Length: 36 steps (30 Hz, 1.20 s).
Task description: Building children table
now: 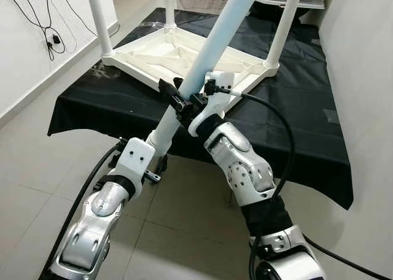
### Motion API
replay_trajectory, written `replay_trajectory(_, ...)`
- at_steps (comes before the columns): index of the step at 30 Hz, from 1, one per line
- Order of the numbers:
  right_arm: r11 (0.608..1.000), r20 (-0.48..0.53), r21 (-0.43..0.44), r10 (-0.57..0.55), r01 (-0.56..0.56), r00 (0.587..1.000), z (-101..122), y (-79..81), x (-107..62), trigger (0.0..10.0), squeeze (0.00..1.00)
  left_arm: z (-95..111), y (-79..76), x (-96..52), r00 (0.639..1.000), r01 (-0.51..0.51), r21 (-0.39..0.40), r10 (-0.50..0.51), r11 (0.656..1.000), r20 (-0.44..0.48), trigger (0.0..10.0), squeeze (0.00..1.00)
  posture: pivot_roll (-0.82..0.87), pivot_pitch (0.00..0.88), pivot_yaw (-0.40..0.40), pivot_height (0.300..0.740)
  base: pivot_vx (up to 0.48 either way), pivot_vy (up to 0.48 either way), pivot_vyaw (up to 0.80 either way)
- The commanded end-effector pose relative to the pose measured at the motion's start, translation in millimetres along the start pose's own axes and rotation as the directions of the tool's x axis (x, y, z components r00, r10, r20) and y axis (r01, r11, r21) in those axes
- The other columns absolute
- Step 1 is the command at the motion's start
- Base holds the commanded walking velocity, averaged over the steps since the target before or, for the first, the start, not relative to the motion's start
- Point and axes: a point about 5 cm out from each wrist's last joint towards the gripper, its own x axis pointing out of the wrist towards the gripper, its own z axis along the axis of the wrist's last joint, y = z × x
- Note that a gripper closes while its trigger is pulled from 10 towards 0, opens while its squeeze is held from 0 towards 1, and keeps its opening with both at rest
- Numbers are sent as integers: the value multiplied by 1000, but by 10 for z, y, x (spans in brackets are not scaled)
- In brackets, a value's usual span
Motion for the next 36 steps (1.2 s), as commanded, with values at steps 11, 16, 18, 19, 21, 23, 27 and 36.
replay_trajectory(11,997,-61,16,76,-75,995,-108,161,-94,10000,0,27,-4,118,1000,22,35,-22,999,13,10000,0,65,96,-18,740,0,0,0)
replay_trajectory(16,997,-64,18,73,-72,995,-104,162,-101,10000,0,12,-13,134,1000,29,30,-29,999,10,9255,0,61,98,-17,740,0,0,0)
replay_trajectory(18,997,-63,20,74,-73,995,-97,168,-99,10000,0,-7,-2,141,1000,26,17,-26,1000,12,0,0,59,96,-13,740,0,0,0)
replay_trajectory(19,997,-63,20,76,-75,995,-96,171,-100,10000,0,-9,0,144,999,29,15,-29,999,18,0,0,59,96,-13,740,0,0,0)
replay_trajectory(21,997,-65,22,77,-76,995,-98,175,-102,10000,0,-10,2,146,999,32,19,-32,999,23,0,0,57,97,-14,740,0,0,0)
replay_trajectory(23,996,-70,24,82,-81,994,-103,185,-110,10000,0,-16,-2,148,999,35,23,-36,999,24,0,0,57,97,-14,740,0,0,0)
replay_trajectory(27,996,-73,23,87,-85,994,-110,196,-121,10000,0,-23,-6,146,999,35,33,-35,999,24,0,0,57,97,-14,740,0,0,0)
replay_trajectory(36,997,-103,11,74,-74,992,-227,66,-174,10000,1000,-47,-54,63,998,46,-7,-46,999,42,10000,0,56,89,-16,740,0,0,0)
